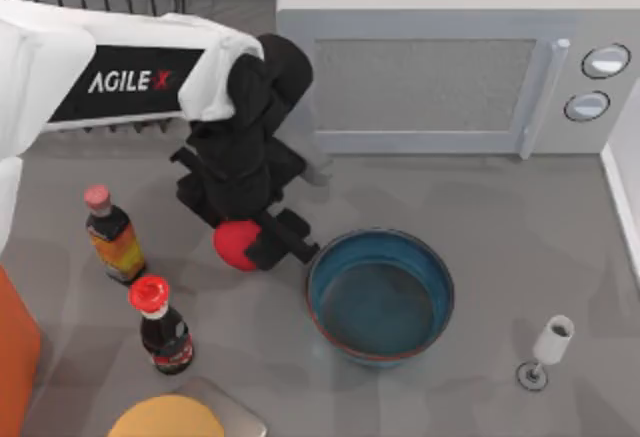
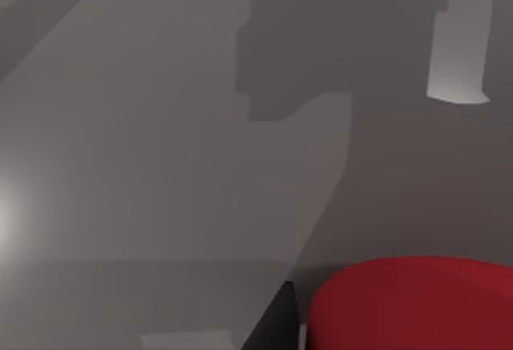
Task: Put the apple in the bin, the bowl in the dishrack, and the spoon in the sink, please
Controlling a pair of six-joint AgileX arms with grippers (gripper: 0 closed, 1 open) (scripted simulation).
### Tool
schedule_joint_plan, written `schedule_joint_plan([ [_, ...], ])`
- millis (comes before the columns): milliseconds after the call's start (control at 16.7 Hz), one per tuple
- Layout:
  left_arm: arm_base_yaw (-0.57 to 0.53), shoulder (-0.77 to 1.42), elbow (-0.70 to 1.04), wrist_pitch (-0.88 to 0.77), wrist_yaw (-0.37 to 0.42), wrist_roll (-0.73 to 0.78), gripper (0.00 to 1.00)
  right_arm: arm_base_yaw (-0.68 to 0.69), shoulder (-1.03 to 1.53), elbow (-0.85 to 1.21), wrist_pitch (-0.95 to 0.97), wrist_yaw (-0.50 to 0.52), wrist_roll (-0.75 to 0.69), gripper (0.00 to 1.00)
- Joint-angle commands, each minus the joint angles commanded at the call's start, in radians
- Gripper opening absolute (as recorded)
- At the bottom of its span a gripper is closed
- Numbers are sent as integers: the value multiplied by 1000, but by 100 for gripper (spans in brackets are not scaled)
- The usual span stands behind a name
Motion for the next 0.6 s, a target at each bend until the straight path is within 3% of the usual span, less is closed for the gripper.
schedule_joint_plan([
  [300, -1, -18, 16, -21, 1, -1, 0, 0, 0, 0, 0, 0, 0, 100],
  [600, -1, -53, 116, -163, 1, -2, 0, 0, 0, 0, 0, 0, 0, 100],
])
